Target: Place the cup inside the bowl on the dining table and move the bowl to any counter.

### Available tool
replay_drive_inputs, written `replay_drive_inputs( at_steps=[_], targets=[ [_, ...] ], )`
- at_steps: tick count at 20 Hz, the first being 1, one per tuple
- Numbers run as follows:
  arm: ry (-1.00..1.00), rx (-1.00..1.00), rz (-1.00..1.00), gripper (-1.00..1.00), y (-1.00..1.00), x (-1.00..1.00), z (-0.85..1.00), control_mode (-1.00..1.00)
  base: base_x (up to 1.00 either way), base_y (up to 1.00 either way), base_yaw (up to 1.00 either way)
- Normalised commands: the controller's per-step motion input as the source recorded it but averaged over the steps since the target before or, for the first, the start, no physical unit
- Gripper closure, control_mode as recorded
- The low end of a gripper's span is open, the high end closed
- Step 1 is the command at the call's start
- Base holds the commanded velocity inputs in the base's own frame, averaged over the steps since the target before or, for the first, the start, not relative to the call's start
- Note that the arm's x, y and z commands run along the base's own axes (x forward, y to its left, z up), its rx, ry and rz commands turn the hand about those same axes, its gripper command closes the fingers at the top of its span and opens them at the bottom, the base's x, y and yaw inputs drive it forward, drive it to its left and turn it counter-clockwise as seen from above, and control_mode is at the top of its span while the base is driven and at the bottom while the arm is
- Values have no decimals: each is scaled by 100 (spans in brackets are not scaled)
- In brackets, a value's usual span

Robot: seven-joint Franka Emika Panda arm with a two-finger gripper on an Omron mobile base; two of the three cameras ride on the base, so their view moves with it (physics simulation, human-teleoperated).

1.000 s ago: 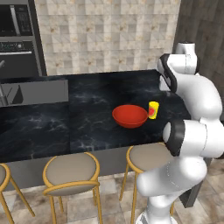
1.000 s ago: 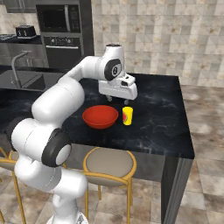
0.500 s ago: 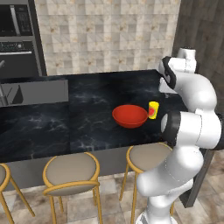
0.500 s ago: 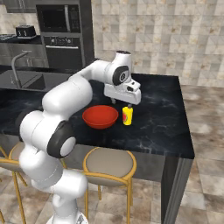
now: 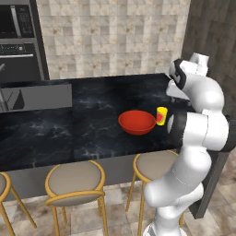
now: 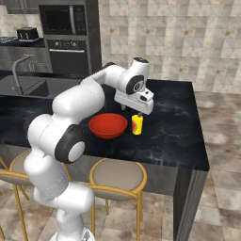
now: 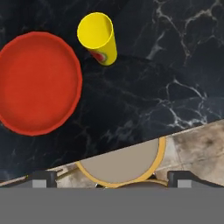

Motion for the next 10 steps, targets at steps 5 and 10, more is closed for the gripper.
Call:
replay_drive_inputs(
  at_steps=[5,10],
  targets=[
    [-1,4,6,-100,-7,38,-7,-100,0,0,0],
    [0,0,6,-100,-8,27,0,-100,0,0,0]
  ],
)
